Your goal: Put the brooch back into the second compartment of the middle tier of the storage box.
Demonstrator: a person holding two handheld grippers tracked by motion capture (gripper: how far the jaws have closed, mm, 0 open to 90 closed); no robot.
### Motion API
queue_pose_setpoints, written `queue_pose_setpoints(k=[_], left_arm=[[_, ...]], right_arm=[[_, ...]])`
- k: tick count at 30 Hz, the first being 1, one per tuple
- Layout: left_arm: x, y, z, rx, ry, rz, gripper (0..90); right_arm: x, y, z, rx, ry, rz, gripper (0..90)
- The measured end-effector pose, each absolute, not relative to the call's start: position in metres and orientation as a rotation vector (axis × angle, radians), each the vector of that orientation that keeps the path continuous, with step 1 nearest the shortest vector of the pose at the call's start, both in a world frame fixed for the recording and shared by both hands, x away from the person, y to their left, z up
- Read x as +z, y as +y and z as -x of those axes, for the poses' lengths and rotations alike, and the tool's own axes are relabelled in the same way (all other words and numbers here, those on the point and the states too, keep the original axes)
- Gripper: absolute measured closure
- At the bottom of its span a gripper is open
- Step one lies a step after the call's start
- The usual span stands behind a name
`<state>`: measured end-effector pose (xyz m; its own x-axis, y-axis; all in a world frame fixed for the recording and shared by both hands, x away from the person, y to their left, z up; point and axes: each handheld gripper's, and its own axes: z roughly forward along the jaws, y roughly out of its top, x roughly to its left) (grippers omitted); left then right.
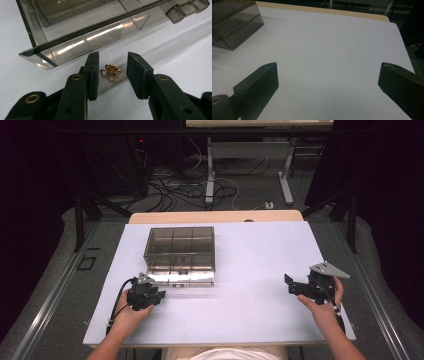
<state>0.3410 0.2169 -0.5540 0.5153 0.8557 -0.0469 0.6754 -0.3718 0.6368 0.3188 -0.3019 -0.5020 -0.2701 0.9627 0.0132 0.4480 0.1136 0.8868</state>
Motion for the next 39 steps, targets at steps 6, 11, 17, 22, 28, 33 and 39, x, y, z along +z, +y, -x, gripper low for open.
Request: queue_pose_setpoints(k=[6,11,17,22,28,33,39], left_arm=[[-0.5535,0.2165,-0.3411,0.395,1.249,-2.161,68.9],[-0.5535,0.2166,-0.3408,0.404,1.254,-2.160,71.7],[-0.5535,0.2164,-0.3407,0.410,1.258,-2.158,74.4],[-0.5533,0.2167,-0.3407,0.407,1.262,-2.154,76.1],[-0.5510,0.2176,-0.3405,0.396,1.273,-2.135,79.2],[-0.5506,0.2177,-0.3403,0.393,1.281,-2.133,79.4],[-0.5496,0.2186,-0.3405,0.382,1.282,-2.113,80.4]], right_arm=[[-0.5011,-0.3022,-0.3174,1.091,1.805,-1.391,2.9],[-0.5027,-0.3021,-0.3189,1.093,1.794,-1.371,3.0],[-0.5027,-0.3028,-0.3186,1.094,1.796,-1.377,3.1],[-0.5026,-0.3027,-0.3185,1.094,1.801,-1.382,3.1],[-0.5031,-0.3029,-0.3187,1.097,1.803,-1.381,3.1],[-0.5032,-0.3027,-0.3187,1.099,1.803,-1.382,3.1],[-0.5032,-0.3027,-0.3187,1.099,1.802,-1.381,3.1]])
